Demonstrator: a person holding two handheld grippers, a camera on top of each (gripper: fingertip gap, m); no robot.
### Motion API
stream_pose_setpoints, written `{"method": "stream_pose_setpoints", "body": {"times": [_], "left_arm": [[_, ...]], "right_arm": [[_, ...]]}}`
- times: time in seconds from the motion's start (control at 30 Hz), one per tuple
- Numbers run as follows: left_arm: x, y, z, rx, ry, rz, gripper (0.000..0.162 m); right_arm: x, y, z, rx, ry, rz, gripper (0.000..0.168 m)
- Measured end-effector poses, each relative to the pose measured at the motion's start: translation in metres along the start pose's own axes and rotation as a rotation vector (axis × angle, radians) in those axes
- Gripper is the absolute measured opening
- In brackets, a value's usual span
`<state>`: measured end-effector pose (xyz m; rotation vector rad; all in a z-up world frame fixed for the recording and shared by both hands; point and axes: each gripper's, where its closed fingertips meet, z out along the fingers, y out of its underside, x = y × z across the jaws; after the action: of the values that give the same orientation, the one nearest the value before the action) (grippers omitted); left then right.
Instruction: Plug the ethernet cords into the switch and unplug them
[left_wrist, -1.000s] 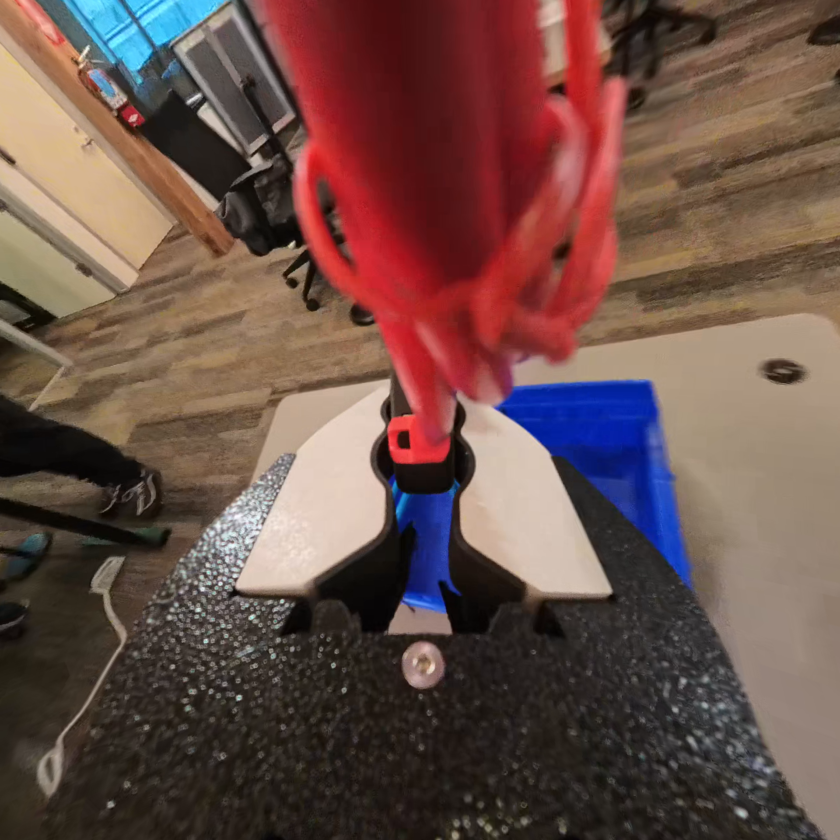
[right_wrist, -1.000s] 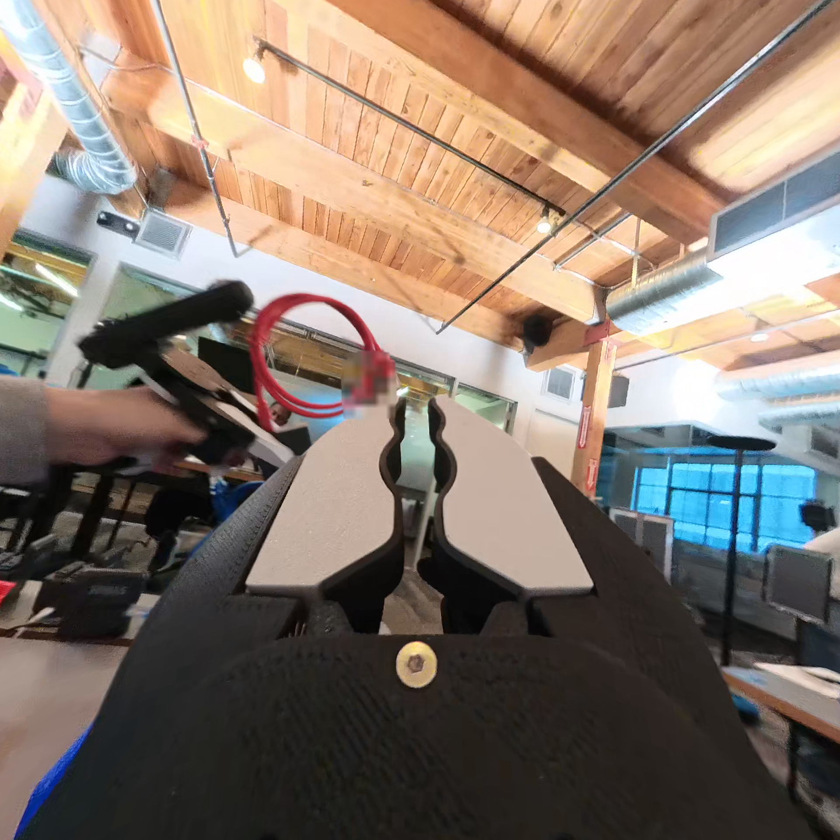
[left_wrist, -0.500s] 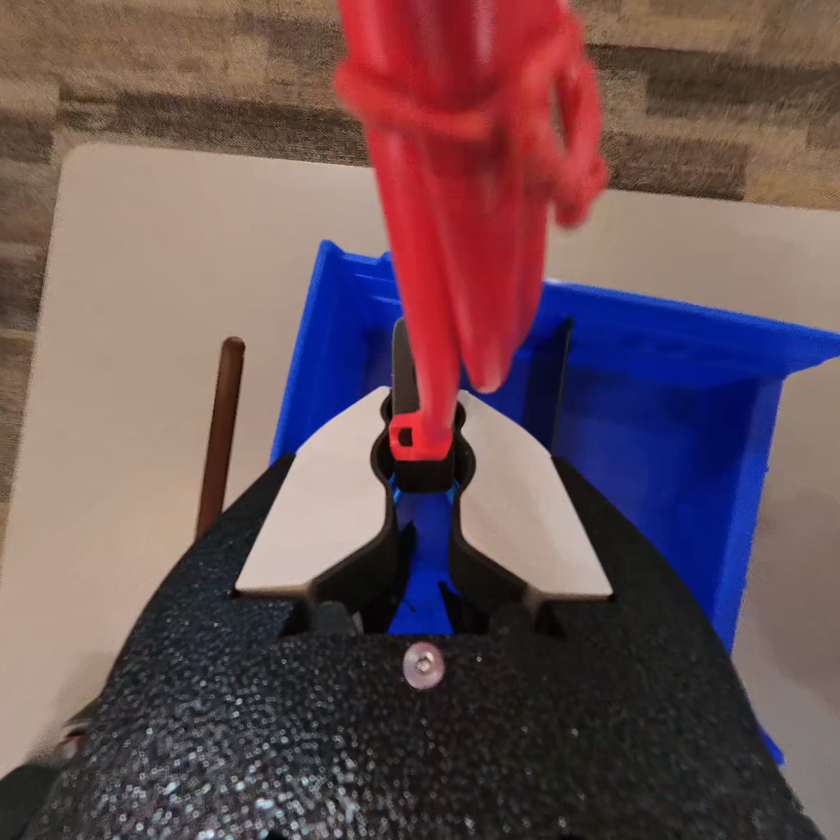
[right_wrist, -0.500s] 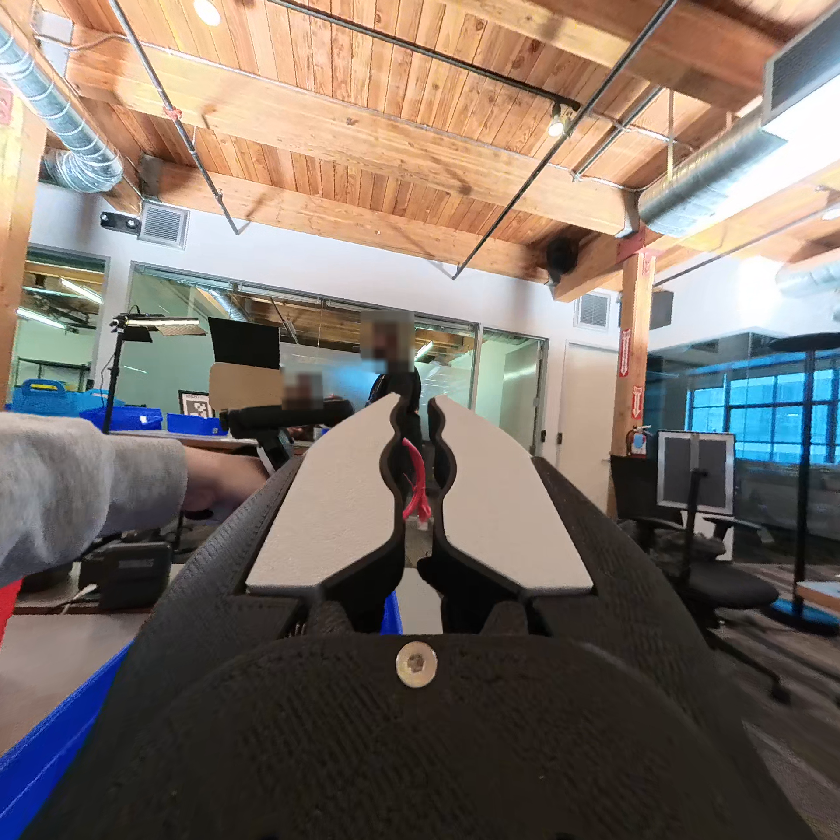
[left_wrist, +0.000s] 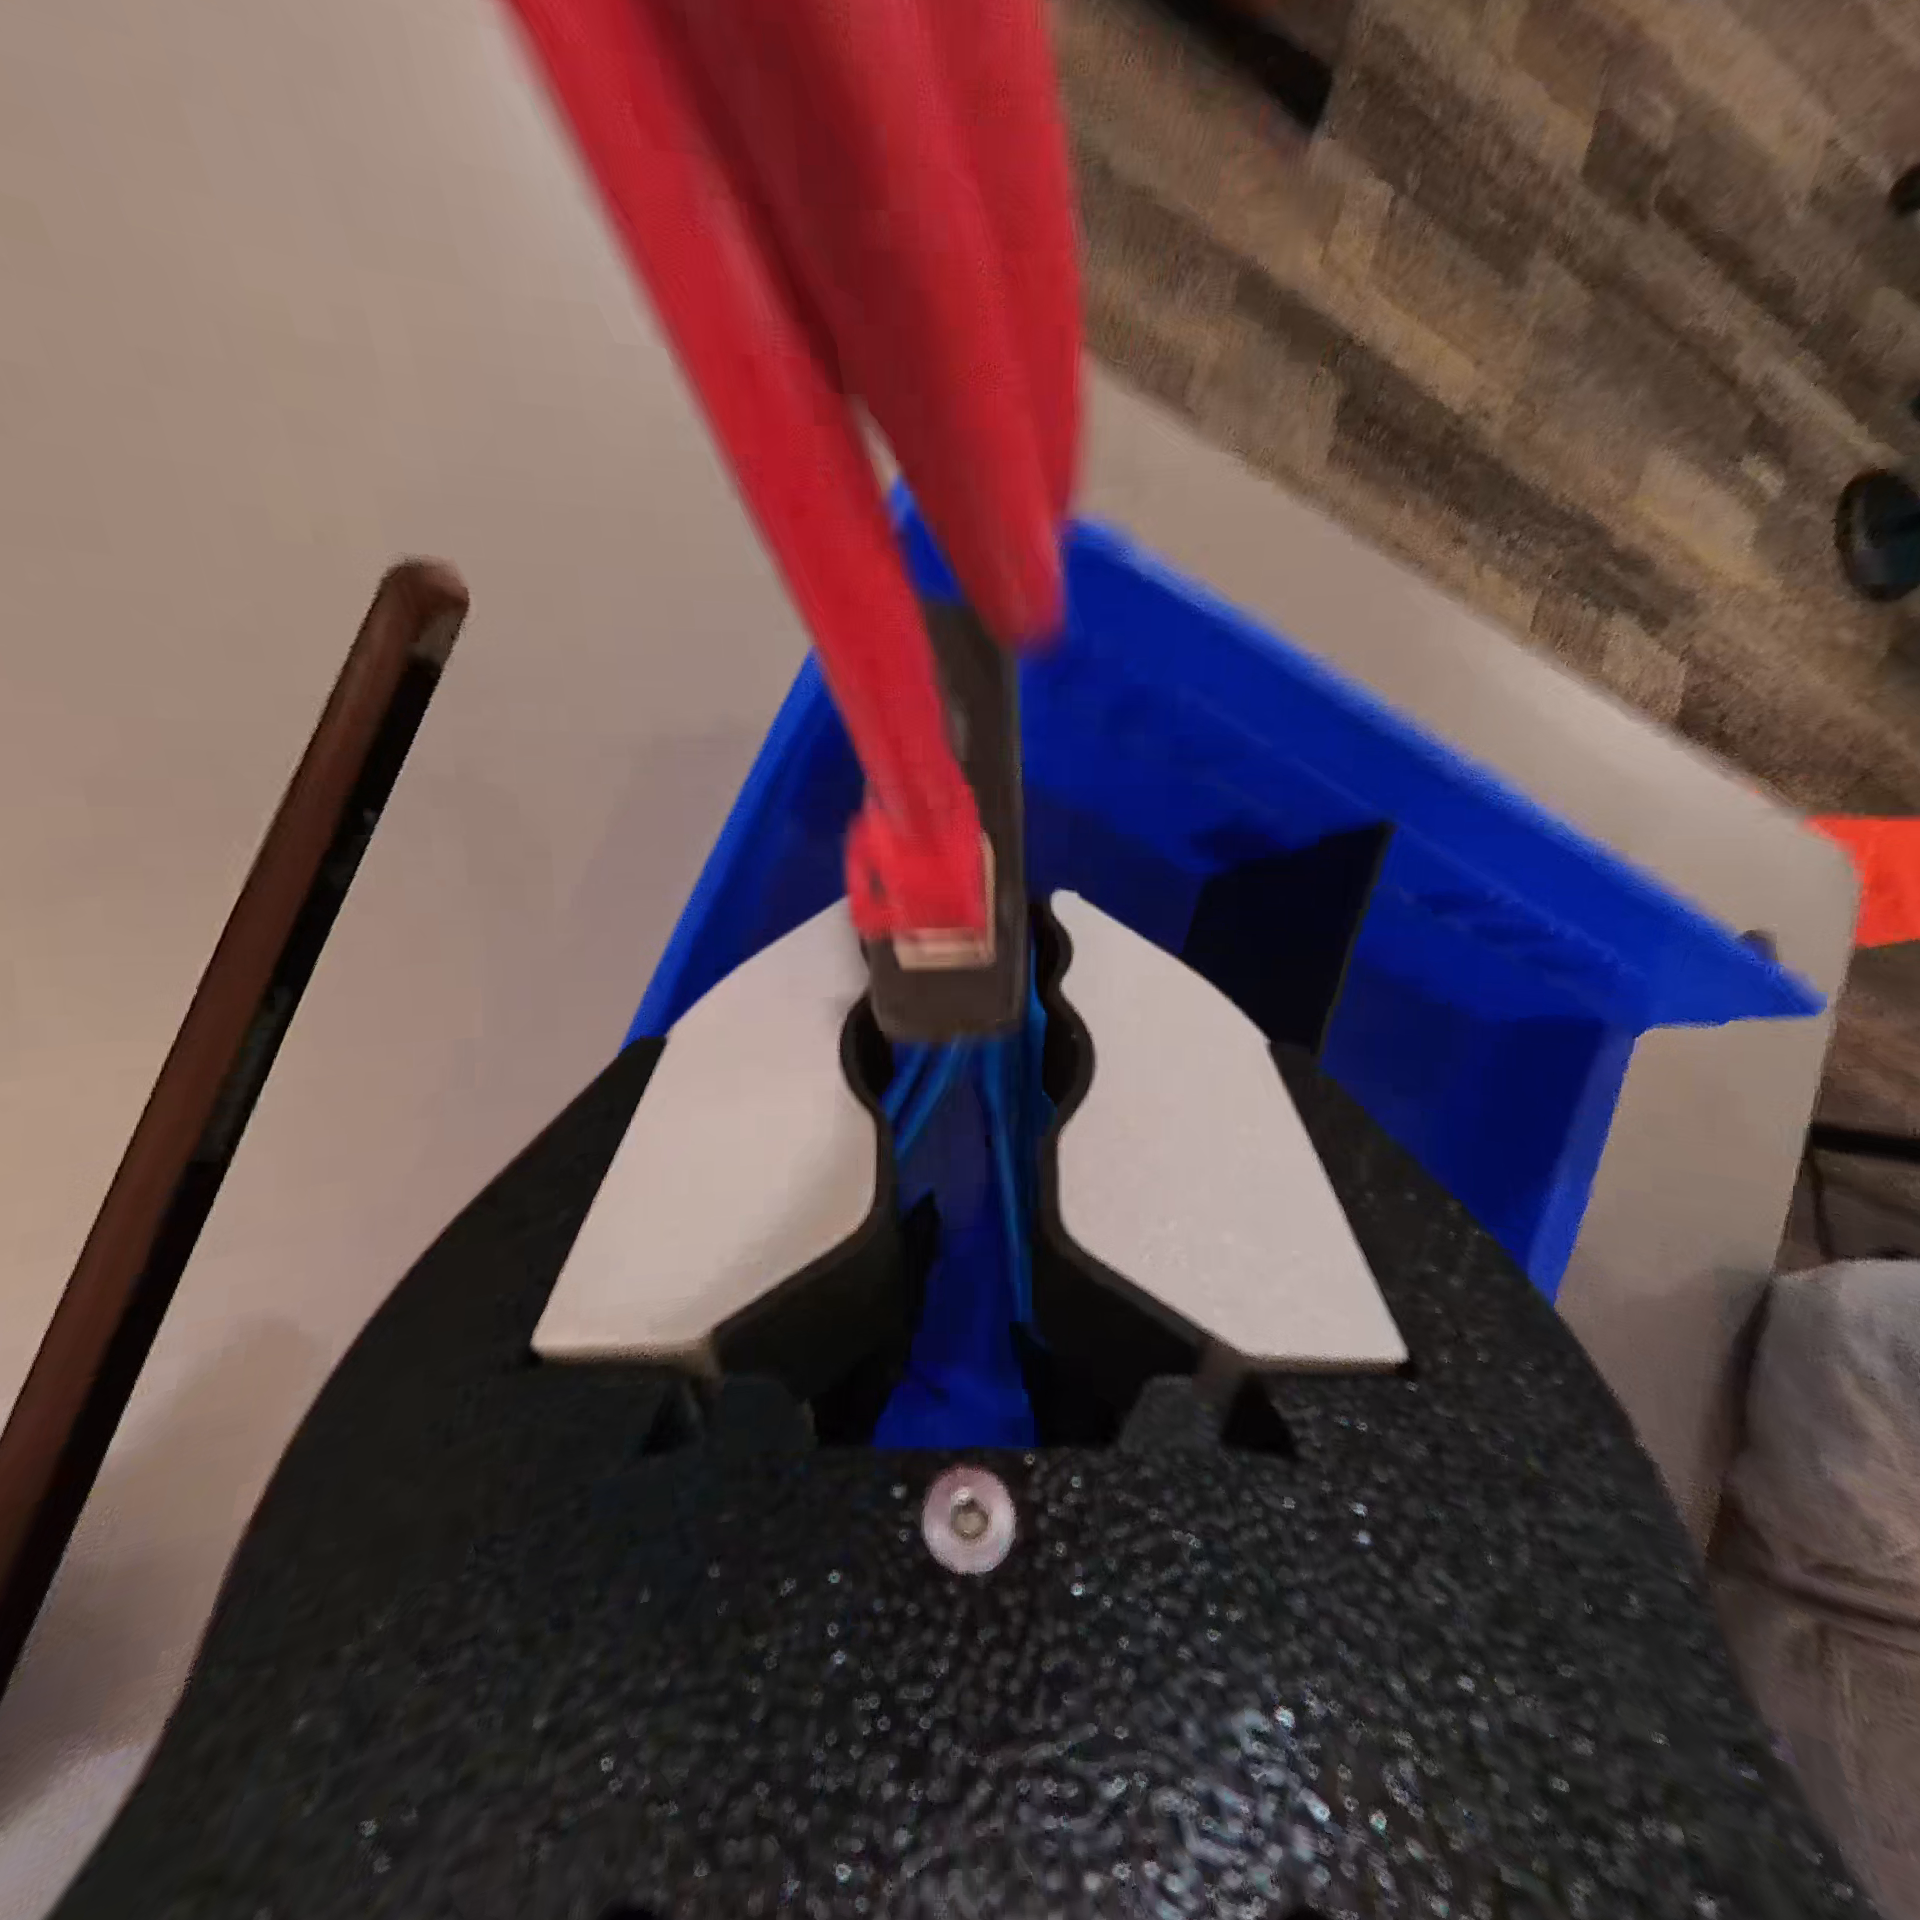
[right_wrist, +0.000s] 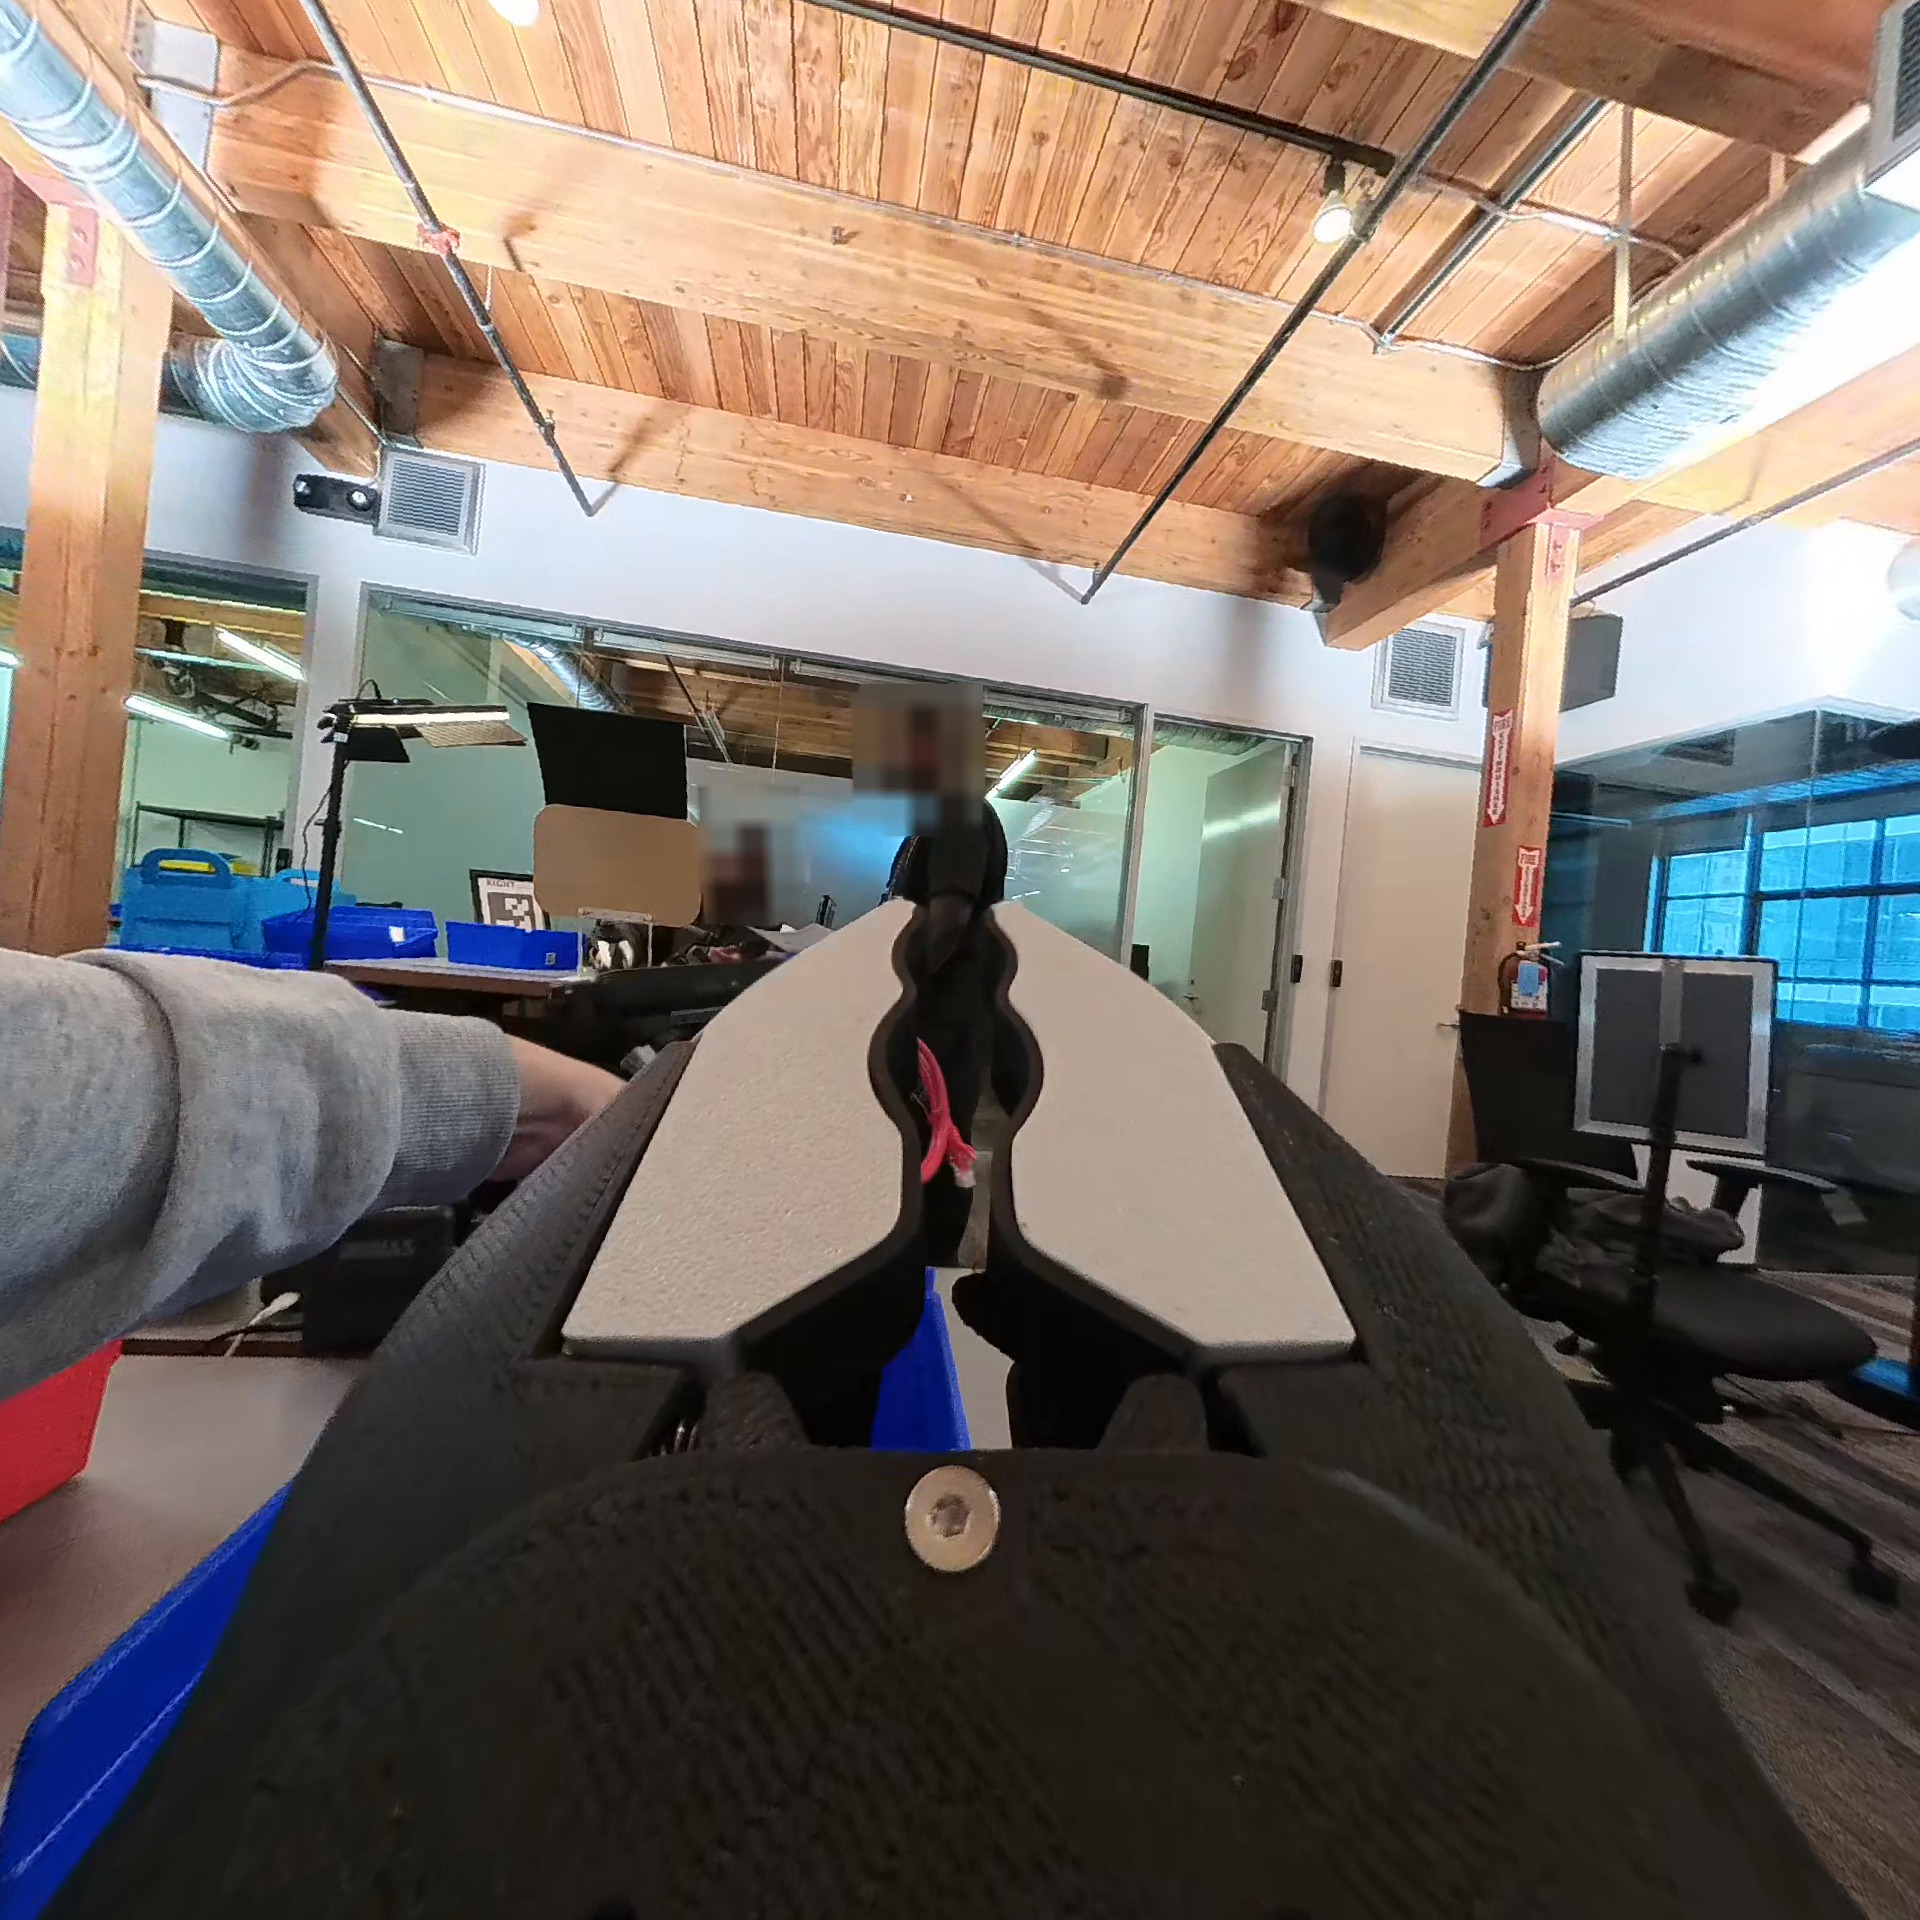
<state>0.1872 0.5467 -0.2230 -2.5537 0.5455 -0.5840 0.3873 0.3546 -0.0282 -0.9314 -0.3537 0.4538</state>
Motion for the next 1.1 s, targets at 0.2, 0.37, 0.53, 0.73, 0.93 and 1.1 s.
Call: {"method": "stream_pose_setpoints", "body": {"times": [0.2, 0.37, 0.53, 0.73, 0.93, 1.1], "left_arm": [[-0.003, 0.021, 0.004, -0.085, -0.053, 0.009, 0.041], [0.01, 0.028, -0.001, -0.099, -0.039, 0.019, 0.056], [0.018, 0.041, -0.021, -0.1, -0.126, 0.08, 0.089], [0.046, 0.061, -0.083, 0.128, -0.205, 0.237, 0.1], [0.073, 0.149, -0.185, 0.373, -0.276, 0.303, 0.09], [0.049, 0.254, -0.266, 0.487, -0.533, 0.25, 0.085]], "right_arm": [[-0.01, 0.009, 0.005, -0.037, -0.031, 0.007, 0.007], [-0.016, 0.02, 0.009, -0.091, -0.04, -0.013, 0.008], [-0.022, 0.039, 0.012, -0.193, -0.065, -0.023, 0.012], [-0.033, 0.046, 0.015, -0.224, -0.097, -0.016, 0.014], [-0.059, 0.045, 0.017, -0.255, -0.142, -0.093, 0.015], [-0.122, 0.036, 0.014, -0.252, -0.307, -0.105, 0.014]]}}
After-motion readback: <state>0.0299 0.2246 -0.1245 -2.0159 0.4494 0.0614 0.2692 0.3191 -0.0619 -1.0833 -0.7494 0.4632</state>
